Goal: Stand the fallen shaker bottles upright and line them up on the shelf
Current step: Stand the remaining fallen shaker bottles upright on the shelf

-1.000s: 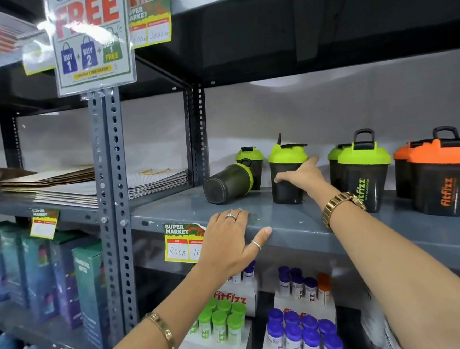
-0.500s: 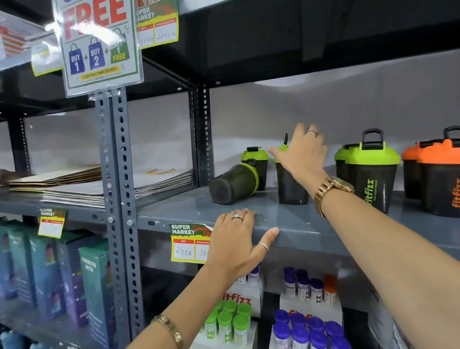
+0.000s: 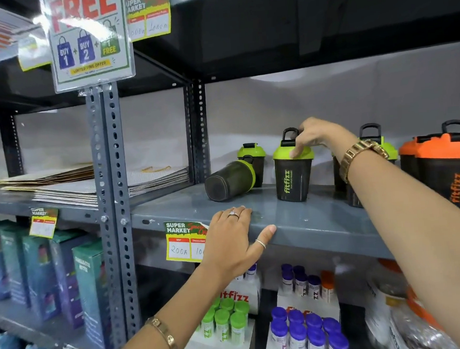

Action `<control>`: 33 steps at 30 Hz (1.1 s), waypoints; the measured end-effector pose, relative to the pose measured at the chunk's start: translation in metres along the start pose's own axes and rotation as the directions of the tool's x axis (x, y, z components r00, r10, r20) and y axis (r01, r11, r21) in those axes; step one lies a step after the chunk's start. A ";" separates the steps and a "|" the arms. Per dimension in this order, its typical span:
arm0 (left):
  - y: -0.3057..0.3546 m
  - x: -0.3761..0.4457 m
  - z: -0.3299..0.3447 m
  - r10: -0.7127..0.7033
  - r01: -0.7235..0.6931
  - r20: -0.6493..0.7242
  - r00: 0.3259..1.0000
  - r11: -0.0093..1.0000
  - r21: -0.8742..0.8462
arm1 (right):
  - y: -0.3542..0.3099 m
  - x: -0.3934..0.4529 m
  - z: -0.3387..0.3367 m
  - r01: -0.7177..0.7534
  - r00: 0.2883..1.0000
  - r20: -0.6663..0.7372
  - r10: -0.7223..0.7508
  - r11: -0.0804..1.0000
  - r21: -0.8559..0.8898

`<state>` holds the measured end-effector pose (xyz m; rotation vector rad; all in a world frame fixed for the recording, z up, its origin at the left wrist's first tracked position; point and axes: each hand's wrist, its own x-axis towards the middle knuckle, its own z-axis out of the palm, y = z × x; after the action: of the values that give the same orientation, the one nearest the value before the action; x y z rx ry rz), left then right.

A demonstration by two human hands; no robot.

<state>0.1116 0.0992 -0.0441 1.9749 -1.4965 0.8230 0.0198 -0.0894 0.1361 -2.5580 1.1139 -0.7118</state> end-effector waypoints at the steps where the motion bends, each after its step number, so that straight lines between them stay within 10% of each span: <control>1: 0.000 0.000 0.000 0.002 -0.002 -0.001 1.000 1.000 -0.001 | 0.001 0.001 -0.001 0.004 1.000 0.008 -0.004 1.000 -0.006; 11: -0.004 0.000 -0.002 0.031 -0.030 0.019 0.999 0.999 -0.020 | 0.001 -0.007 0.003 -0.054 0.996 0.074 0.042 0.985 0.163; 14: -0.012 0.000 -0.006 0.020 -0.020 0.018 1.000 0.999 -0.040 | -0.005 -0.013 0.015 0.065 0.971 -0.240 0.019 0.939 0.338; 18: -0.036 0.001 -0.011 -0.061 0.060 0.025 0.998 0.998 0.027 | -0.022 -0.019 0.034 0.308 0.691 -0.686 -0.226 0.951 -0.004; 25: -0.061 0.001 -0.016 -0.096 0.076 0.111 0.989 0.982 0.171 | -0.065 -0.013 0.071 0.297 0.817 -0.467 -0.338 0.941 -0.162; 33: -0.070 0.000 -0.023 -0.105 0.076 0.177 0.979 0.984 0.162 | -0.084 -0.010 0.115 -0.175 0.984 0.060 0.166 0.866 0.468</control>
<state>0.1759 0.1332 -0.0315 2.2710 -1.4690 0.7537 0.1269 -0.0207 0.0711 -2.0244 0.9958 -0.7987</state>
